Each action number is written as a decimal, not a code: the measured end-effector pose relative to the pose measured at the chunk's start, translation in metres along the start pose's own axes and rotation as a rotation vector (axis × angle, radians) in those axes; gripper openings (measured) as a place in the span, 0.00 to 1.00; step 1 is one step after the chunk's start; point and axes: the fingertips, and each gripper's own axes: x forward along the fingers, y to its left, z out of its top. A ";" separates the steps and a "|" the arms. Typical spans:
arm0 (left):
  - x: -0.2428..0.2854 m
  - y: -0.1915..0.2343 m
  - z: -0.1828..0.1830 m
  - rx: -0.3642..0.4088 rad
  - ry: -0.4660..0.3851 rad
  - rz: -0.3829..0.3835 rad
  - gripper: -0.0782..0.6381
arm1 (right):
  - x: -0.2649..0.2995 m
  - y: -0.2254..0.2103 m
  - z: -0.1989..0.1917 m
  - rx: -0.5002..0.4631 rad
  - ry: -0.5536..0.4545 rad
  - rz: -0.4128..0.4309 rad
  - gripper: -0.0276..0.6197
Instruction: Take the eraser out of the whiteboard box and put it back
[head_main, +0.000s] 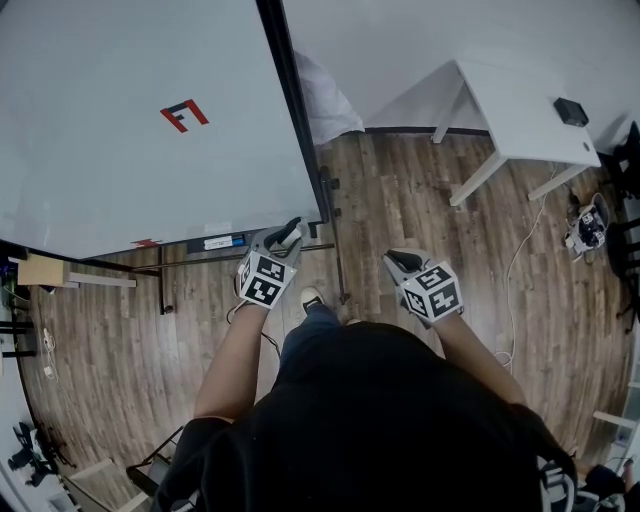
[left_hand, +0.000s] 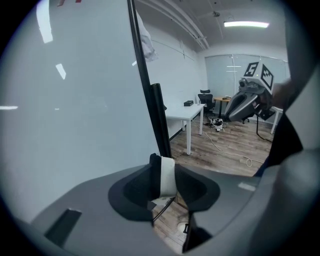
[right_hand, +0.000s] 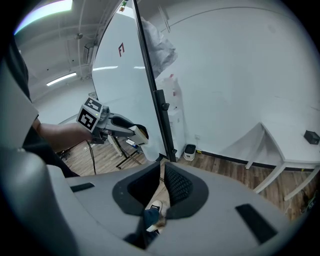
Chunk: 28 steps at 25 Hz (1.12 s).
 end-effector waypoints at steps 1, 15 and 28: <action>-0.002 -0.001 -0.001 0.000 0.002 0.003 0.31 | -0.001 0.001 0.001 -0.002 -0.003 0.001 0.08; -0.035 -0.009 -0.031 -0.044 0.032 0.053 0.31 | -0.005 0.015 0.002 -0.042 -0.011 0.029 0.08; -0.052 -0.022 -0.056 -0.074 0.050 0.067 0.31 | -0.008 0.029 -0.001 -0.068 -0.008 0.044 0.08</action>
